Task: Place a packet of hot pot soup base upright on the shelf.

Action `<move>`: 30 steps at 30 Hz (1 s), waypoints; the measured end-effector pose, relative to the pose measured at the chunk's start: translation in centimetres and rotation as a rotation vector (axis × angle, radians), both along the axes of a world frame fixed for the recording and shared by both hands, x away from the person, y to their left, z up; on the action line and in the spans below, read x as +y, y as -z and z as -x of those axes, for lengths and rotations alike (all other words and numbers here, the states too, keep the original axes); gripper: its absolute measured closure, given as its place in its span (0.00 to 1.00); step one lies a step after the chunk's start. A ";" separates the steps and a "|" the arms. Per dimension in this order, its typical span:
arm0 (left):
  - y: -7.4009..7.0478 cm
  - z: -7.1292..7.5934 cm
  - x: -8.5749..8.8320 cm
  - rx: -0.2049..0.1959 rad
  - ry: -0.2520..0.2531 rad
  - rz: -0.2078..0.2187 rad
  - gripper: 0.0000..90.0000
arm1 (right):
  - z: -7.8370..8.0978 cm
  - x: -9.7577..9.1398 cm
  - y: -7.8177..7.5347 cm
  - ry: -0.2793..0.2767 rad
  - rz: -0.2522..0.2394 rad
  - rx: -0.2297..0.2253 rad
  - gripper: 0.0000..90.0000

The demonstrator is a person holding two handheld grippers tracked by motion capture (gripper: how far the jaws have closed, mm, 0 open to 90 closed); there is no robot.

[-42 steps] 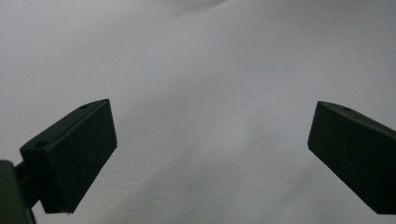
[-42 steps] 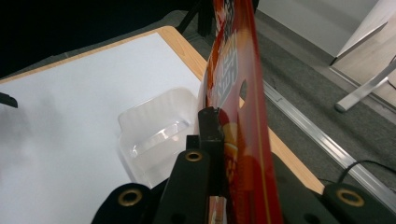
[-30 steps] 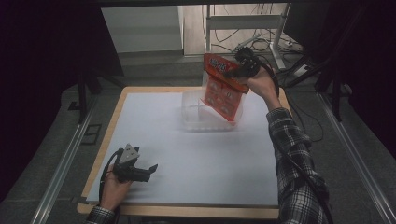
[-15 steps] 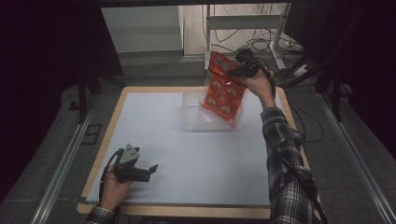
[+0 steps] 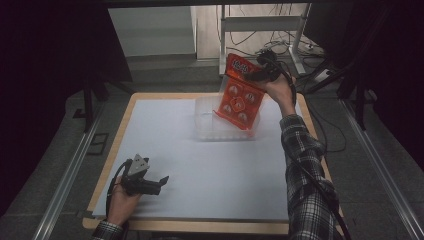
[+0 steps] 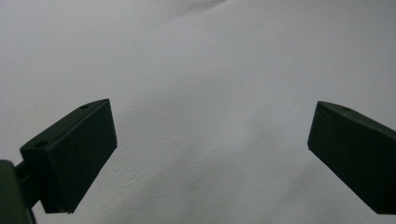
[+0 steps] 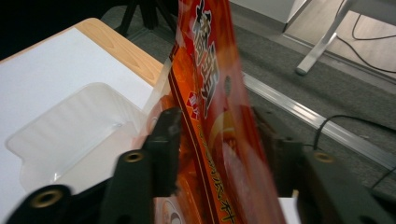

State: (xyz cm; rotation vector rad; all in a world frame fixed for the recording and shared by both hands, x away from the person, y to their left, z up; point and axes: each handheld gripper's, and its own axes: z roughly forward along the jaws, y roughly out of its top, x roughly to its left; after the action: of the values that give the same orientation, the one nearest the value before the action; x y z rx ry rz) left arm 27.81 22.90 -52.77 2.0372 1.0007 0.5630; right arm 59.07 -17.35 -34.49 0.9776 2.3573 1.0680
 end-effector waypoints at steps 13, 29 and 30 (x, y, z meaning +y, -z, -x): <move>0.0 0.0 0.0 -0.002 -0.003 0.001 0.01 | 0.9 -1.0 -0.7 0.001 -0.041 -0.044 0.27; -0.1 0.0 0.1 0.001 -0.008 0.009 0.01 | 2.4 -2.1 -1.4 -0.028 -0.054 -0.053 0.14; -0.1 0.0 0.1 0.001 -0.009 0.009 0.01 | 2.6 -2.2 -1.5 -0.027 -0.056 -0.052 0.14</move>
State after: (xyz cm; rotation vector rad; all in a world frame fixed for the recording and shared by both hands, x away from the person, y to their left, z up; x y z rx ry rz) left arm 27.78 22.98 -52.67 2.0267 1.0115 0.5610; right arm 56.52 -19.50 -33.02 0.9285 2.3160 1.1612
